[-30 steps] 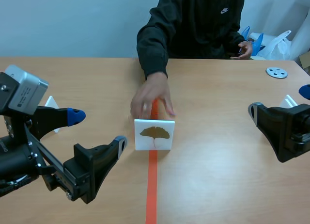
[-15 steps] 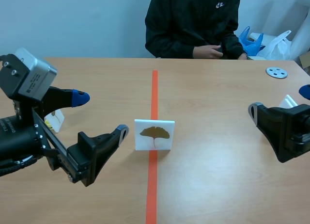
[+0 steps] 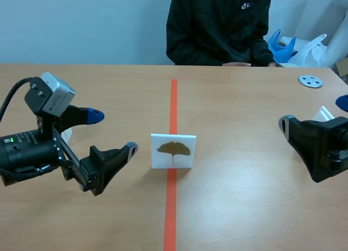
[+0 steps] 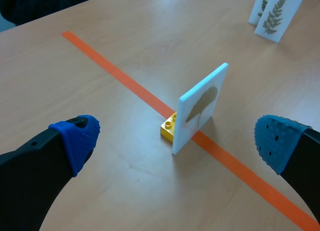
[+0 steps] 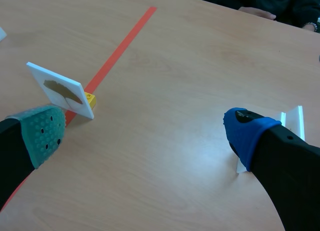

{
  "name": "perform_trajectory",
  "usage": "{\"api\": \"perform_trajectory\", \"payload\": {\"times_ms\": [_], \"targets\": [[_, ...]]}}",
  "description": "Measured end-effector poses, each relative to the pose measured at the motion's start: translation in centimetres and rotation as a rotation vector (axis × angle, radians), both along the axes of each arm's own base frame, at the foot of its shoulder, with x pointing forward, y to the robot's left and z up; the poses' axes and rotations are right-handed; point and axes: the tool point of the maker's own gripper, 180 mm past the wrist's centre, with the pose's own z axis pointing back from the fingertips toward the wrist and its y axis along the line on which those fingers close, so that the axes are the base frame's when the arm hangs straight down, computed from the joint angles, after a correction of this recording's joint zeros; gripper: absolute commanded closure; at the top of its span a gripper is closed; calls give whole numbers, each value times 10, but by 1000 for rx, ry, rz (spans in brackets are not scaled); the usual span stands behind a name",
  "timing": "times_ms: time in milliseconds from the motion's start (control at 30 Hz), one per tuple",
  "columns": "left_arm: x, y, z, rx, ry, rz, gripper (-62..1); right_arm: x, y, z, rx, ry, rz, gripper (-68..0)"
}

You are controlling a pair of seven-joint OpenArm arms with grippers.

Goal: Sort the leaf by its shape. The table is split by an orange tape line. A compound leaf with several leaflets goes to the left side, a simple leaf with one blade goes to the right side. Return to the home posture when a red brick is placed on the table.

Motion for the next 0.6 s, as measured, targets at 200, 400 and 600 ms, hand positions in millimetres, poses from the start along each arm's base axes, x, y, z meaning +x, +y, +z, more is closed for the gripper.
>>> {"api": "perform_trajectory", "payload": {"times_ms": [200, 400, 600], "targets": [[2, -14, -16, 24, -9, -81, -623, 0, 0, 0, 0, 0, 0, -679], [13, -25, -35, 55, 1, -112, -623, 0, 0, 0, -3, 0, 0, -679], [26, -39, -52, 61, 12, -132, -623, 0, 0, 0, -3, 0, 0, -679]]}}
